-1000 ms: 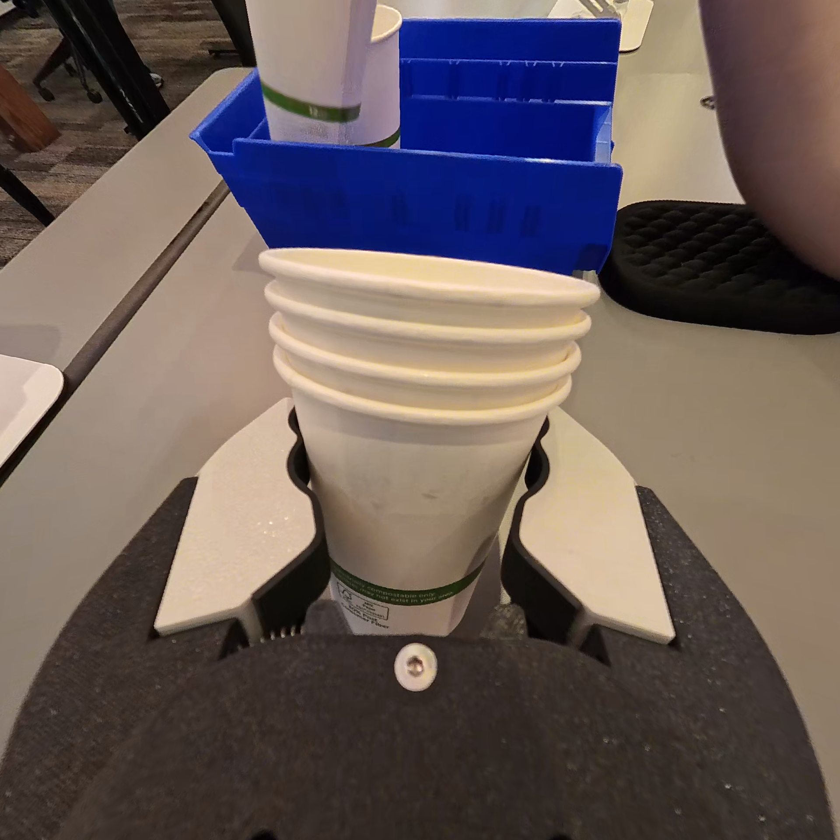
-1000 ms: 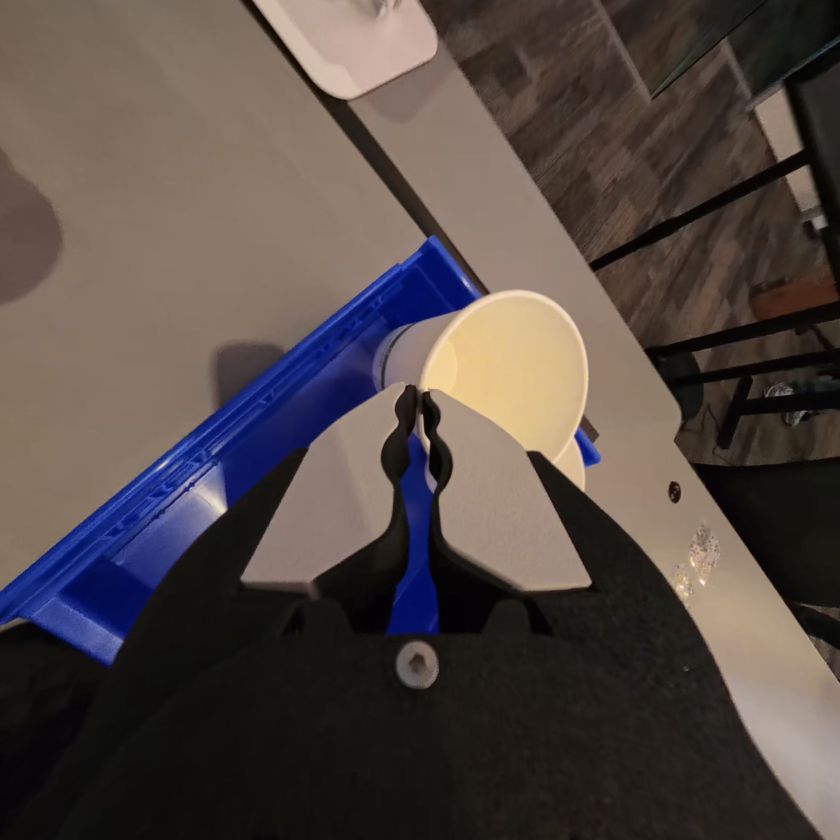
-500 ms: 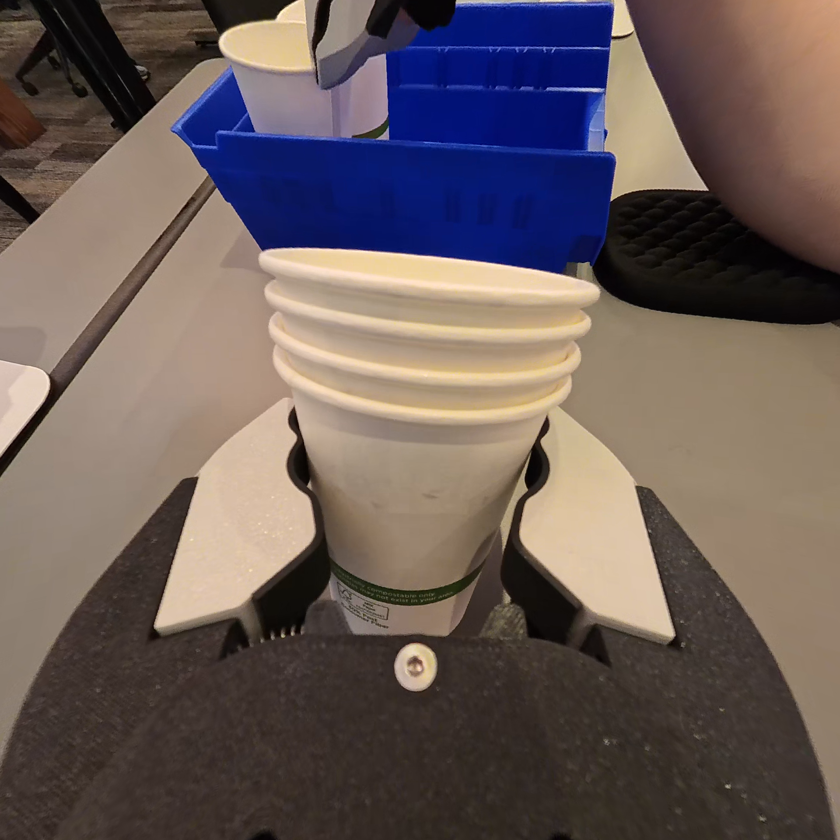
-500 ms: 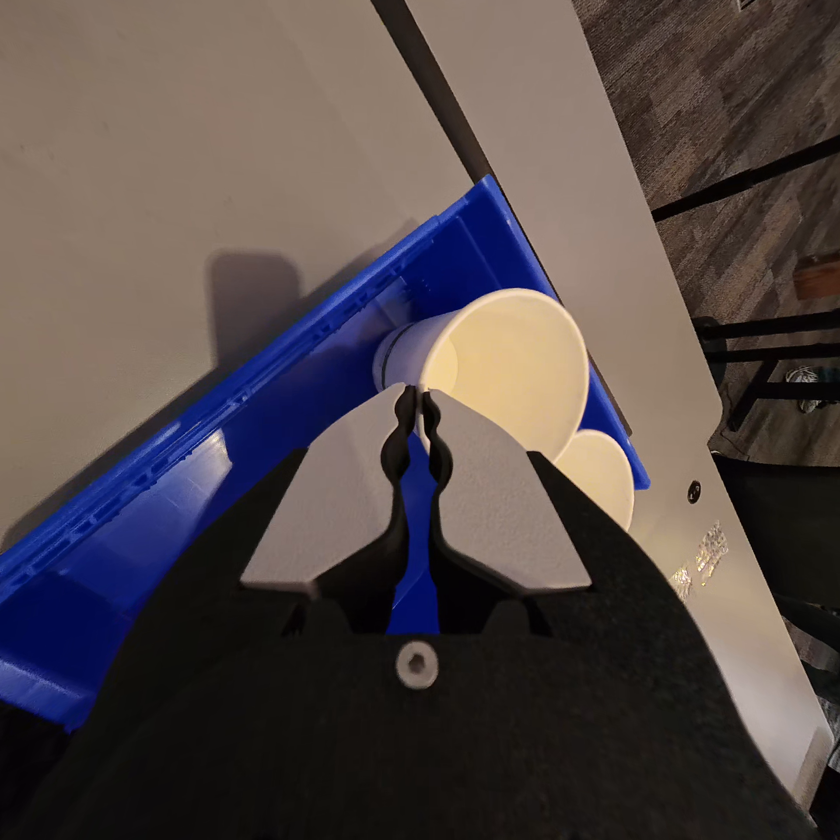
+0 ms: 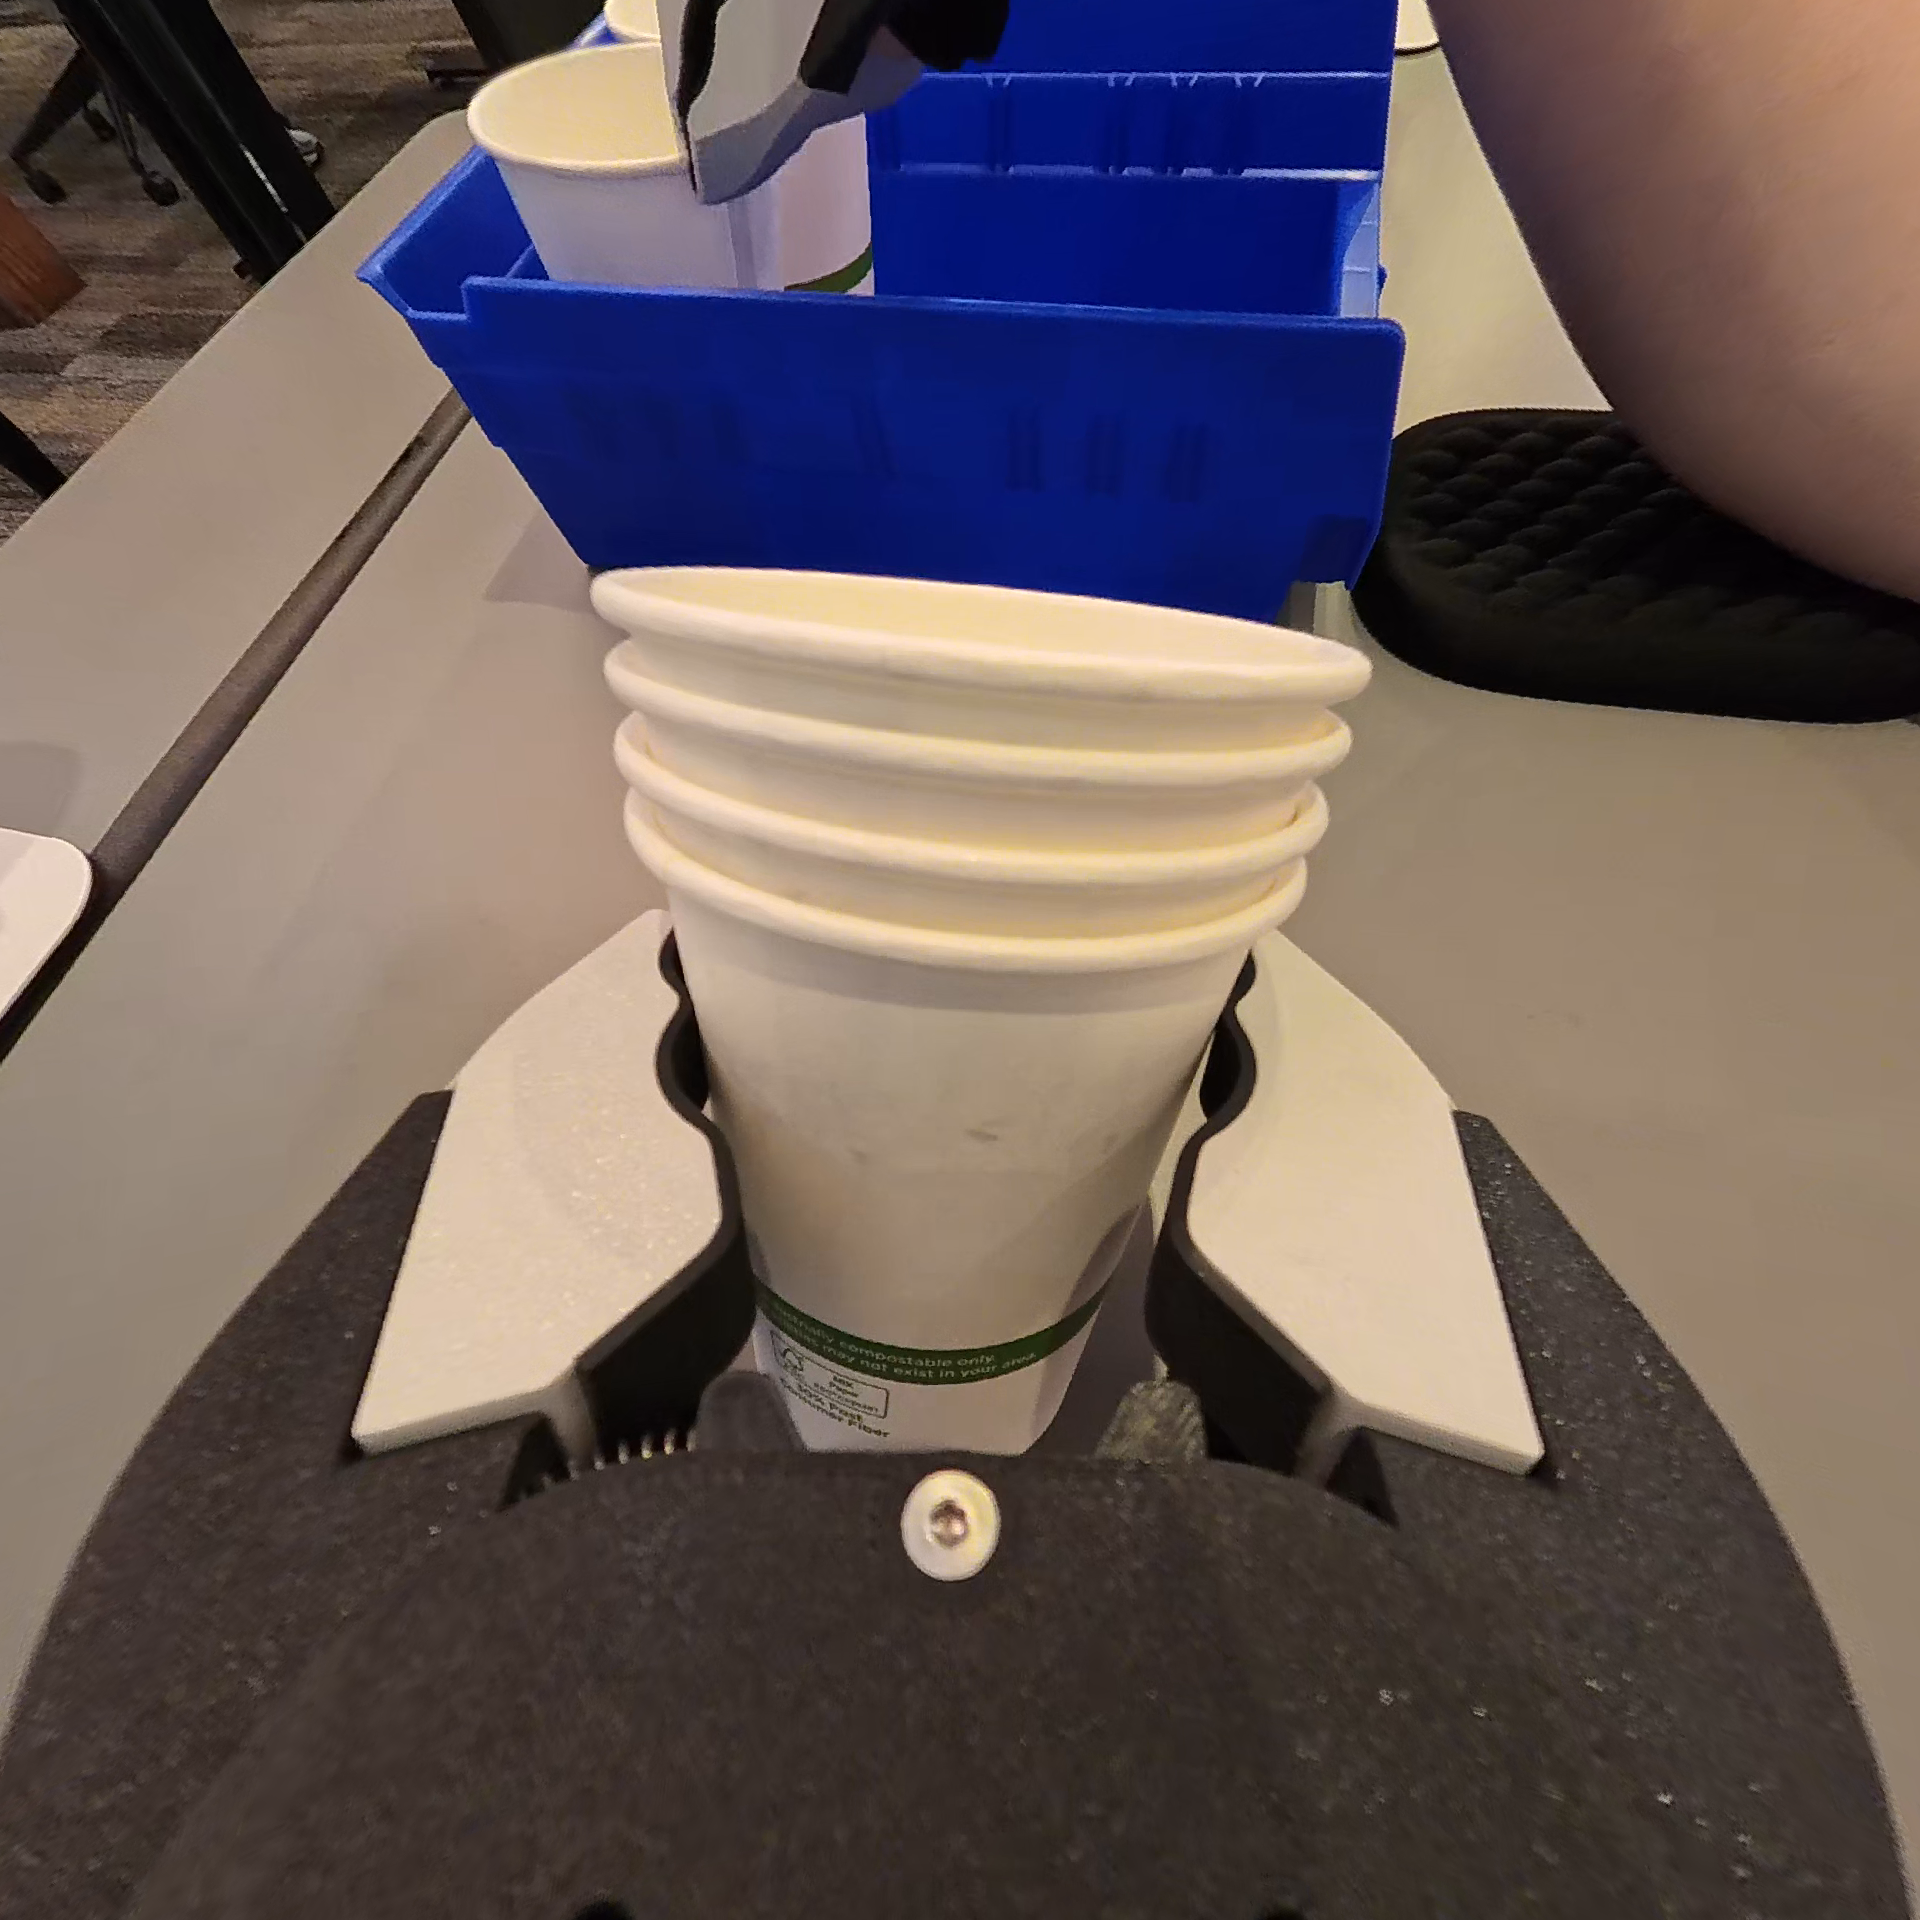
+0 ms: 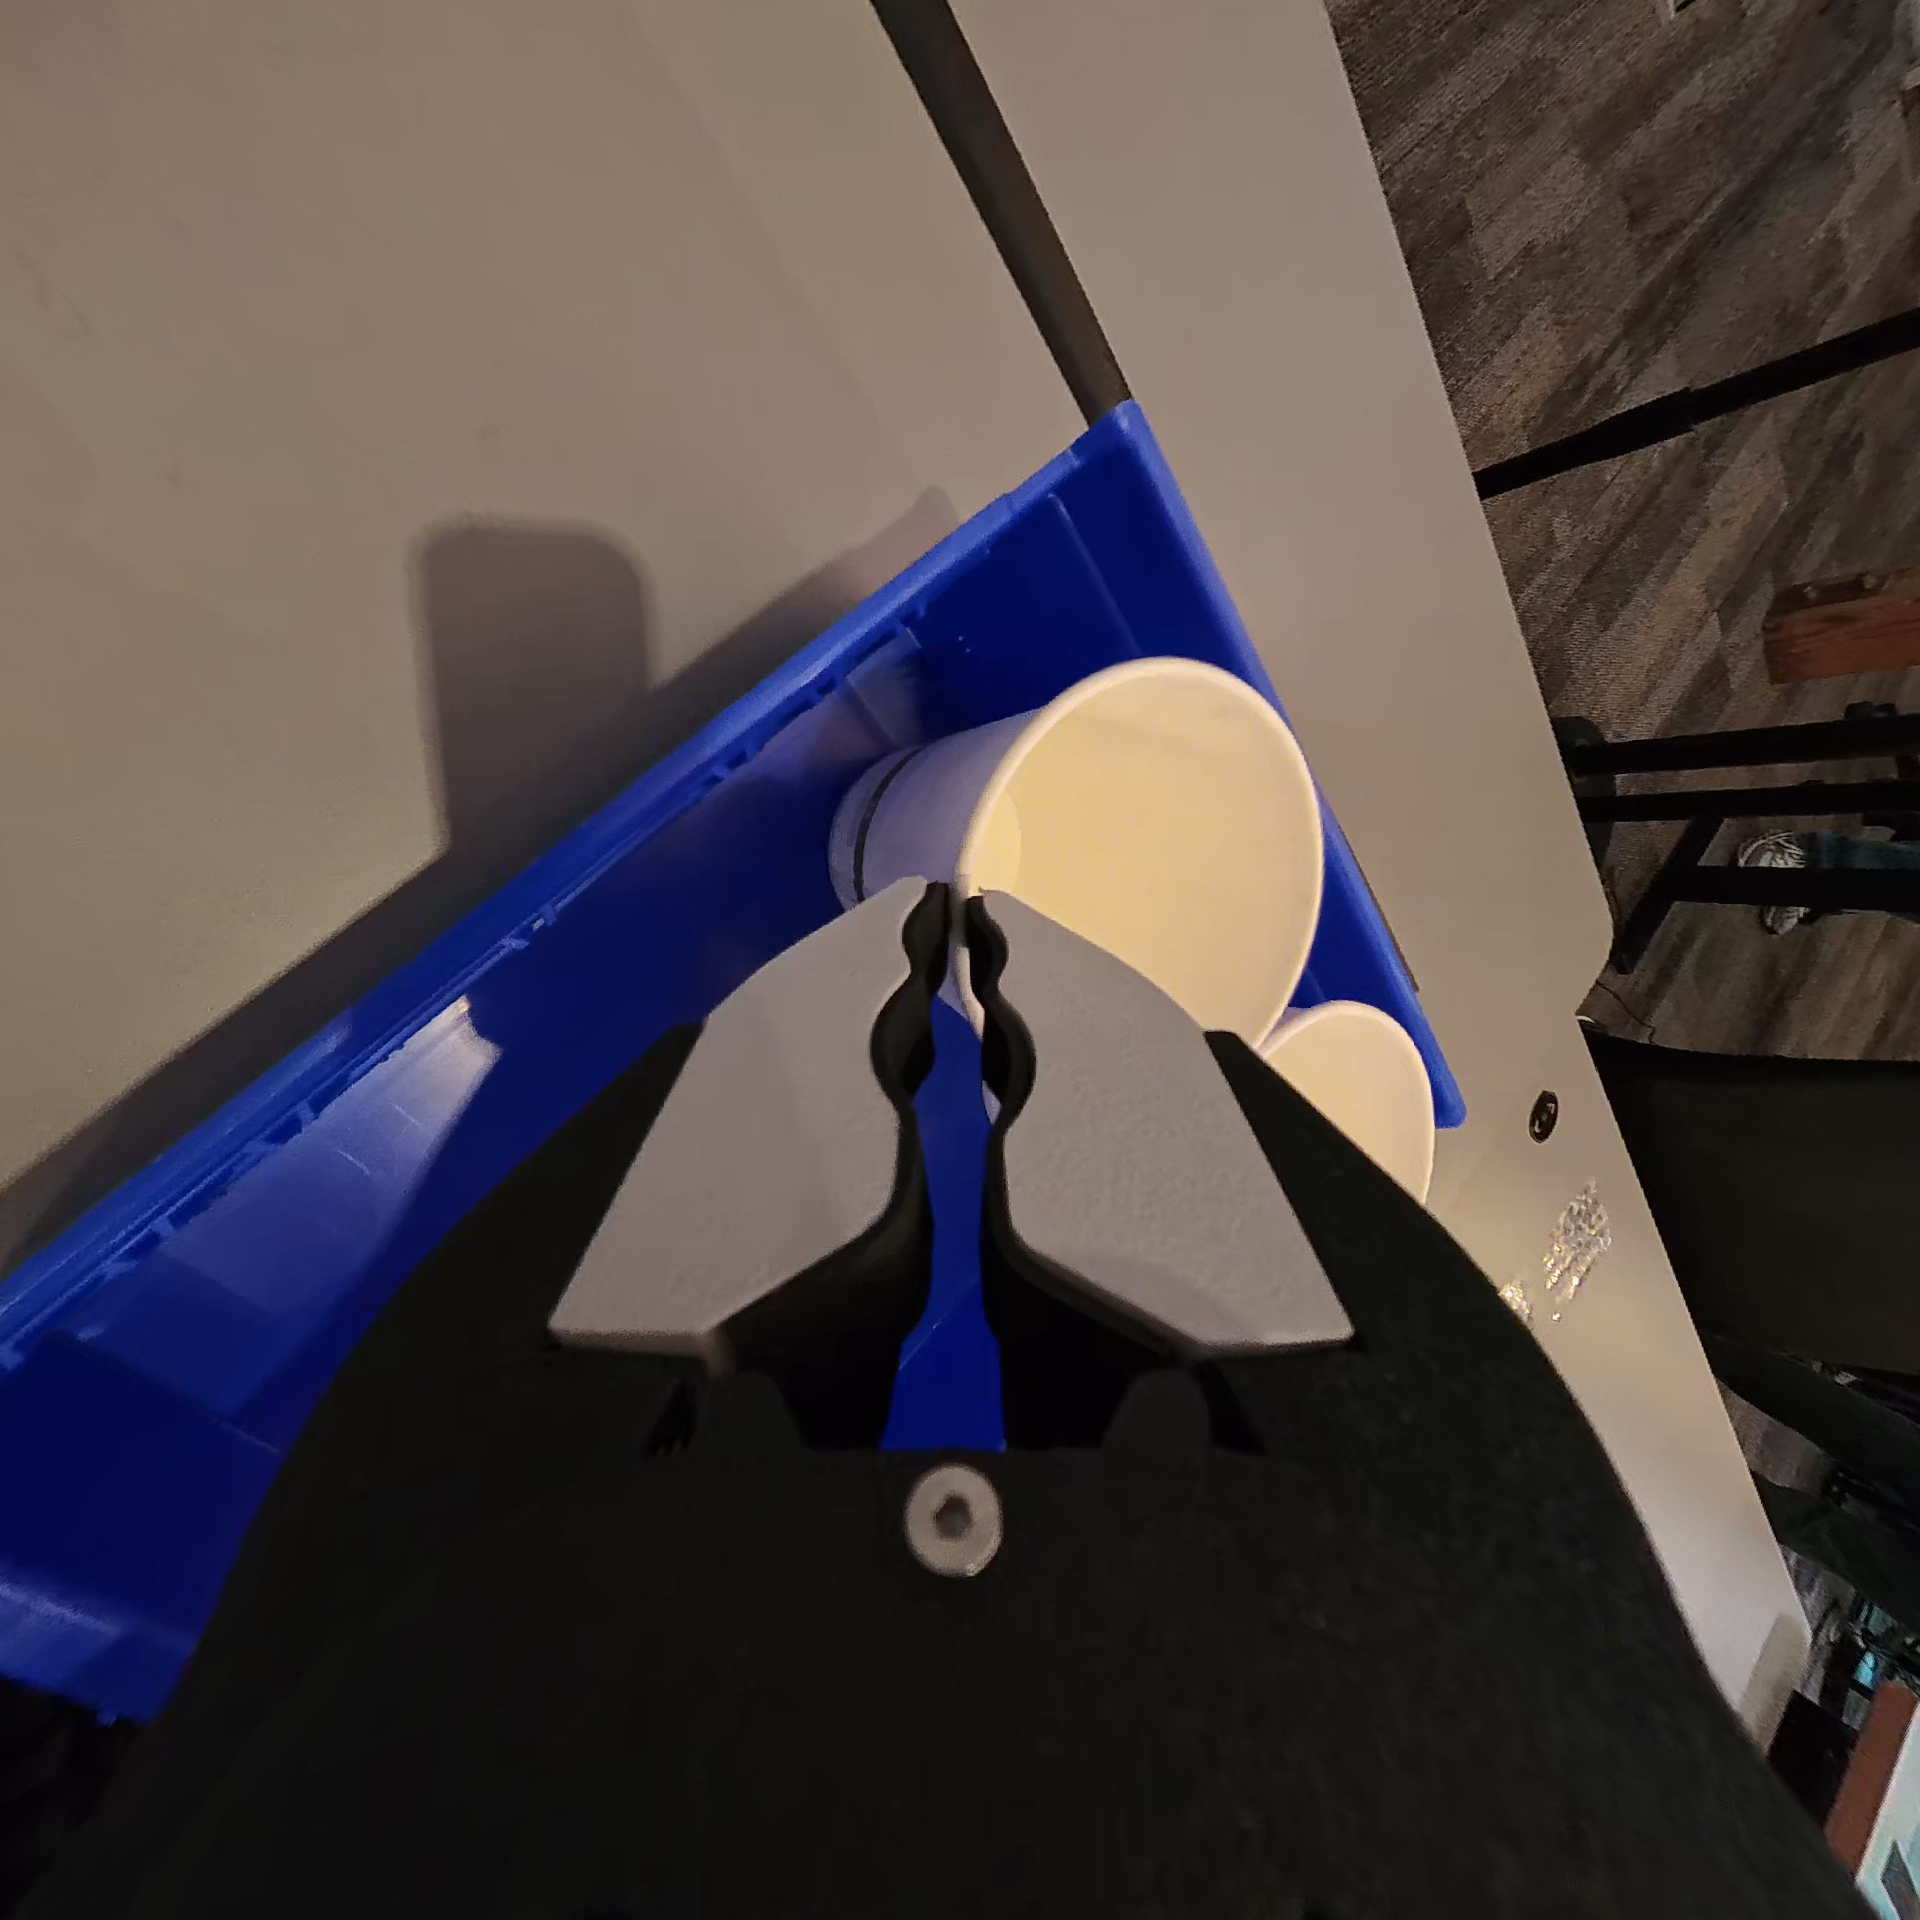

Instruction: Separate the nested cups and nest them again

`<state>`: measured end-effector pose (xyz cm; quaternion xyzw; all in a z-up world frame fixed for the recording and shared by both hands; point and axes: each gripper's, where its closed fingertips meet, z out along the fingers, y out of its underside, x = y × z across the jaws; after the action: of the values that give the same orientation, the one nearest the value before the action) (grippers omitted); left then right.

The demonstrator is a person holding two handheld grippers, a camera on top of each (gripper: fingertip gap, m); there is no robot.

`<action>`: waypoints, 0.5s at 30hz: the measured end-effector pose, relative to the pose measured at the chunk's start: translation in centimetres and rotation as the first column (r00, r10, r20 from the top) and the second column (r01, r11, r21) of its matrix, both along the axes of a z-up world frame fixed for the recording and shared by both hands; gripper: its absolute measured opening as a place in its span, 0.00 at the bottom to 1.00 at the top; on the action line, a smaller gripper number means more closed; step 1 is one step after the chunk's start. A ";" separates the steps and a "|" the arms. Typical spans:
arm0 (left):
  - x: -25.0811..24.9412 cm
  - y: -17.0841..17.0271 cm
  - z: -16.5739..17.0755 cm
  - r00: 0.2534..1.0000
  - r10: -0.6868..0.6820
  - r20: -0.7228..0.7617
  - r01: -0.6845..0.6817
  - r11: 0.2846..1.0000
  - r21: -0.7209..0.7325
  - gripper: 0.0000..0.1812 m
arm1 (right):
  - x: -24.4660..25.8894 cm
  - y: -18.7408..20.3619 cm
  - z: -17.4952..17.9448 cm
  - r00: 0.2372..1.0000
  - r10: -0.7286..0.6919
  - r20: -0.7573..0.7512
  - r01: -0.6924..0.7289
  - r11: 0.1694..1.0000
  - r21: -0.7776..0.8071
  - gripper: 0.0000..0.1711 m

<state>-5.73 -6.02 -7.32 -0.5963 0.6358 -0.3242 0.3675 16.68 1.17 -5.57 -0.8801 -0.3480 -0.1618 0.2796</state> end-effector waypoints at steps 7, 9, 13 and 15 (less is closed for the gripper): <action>0.0 0.0 -0.2 1.000 -0.002 -0.008 0.002 1.000 0.000 0.52 | 0.2 0.7 1.3 1.000 -0.005 0.000 0.004 0.996 0.090 0.09; 0.0 0.0 -0.2 1.000 -0.002 -0.007 0.002 1.000 0.001 0.52 | -0.3 0.5 2.5 0.999 0.010 -0.045 -0.005 0.991 0.130 0.10; -0.1 0.2 0.2 1.000 0.007 0.004 -0.007 1.000 0.003 0.52 | -1.7 -1.0 7.4 0.987 0.062 -0.148 -0.021 0.964 0.266 0.11; -0.1 0.4 0.5 1.000 0.016 0.019 -0.016 1.000 -0.006 0.52 | -3.7 -2.3 10.4 0.964 0.136 -0.227 -0.053 0.940 0.338 0.12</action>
<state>-5.82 -5.64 -6.78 -0.5992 0.6266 -0.3288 0.3744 13.01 -1.18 4.80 -0.8164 -0.3208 -0.0928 0.4712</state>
